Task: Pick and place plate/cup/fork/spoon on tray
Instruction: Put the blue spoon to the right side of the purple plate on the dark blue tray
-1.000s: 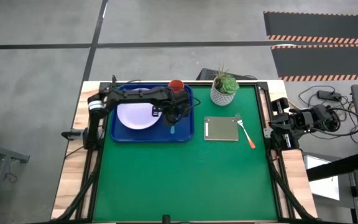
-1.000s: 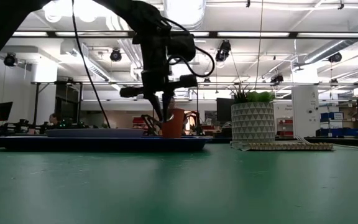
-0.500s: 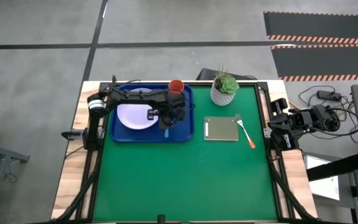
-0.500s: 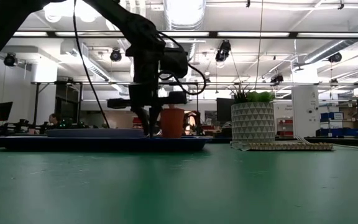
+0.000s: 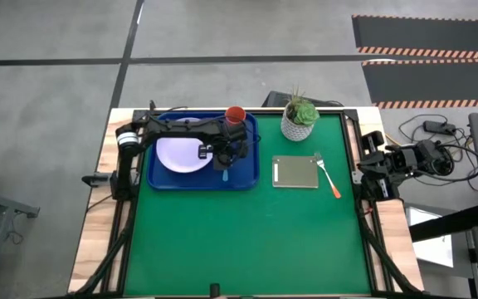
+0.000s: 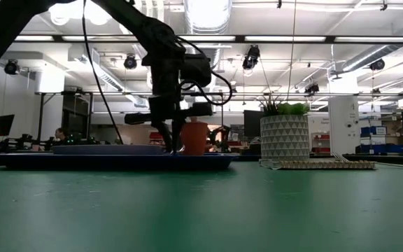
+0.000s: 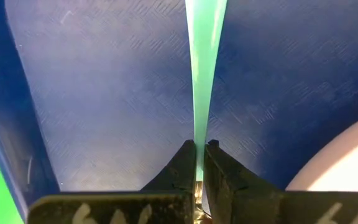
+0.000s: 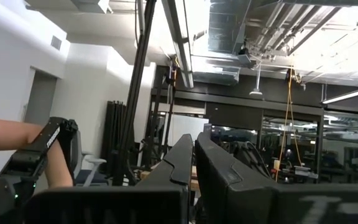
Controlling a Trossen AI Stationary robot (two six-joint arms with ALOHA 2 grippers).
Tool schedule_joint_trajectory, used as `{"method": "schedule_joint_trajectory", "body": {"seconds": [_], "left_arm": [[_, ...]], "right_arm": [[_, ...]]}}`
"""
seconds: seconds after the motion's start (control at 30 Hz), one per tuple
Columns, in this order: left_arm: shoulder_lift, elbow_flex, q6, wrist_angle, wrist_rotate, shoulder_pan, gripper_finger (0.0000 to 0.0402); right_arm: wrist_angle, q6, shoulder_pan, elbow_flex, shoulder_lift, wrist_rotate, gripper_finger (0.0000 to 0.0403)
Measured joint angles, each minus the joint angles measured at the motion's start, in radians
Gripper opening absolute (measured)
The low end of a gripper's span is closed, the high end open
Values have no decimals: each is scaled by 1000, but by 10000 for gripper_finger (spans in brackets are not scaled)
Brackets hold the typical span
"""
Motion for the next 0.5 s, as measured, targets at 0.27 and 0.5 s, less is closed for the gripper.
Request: {"method": "schedule_joint_trajectory", "body": {"seconds": [0.27,0.5], "left_arm": [[1,-2,-1,33,21,9,0],[1,-34,-1,51,38,10,0]], "right_arm": [[0,-1,0,0,0,0,9],[0,-2,0,0,0,0,9]]}}
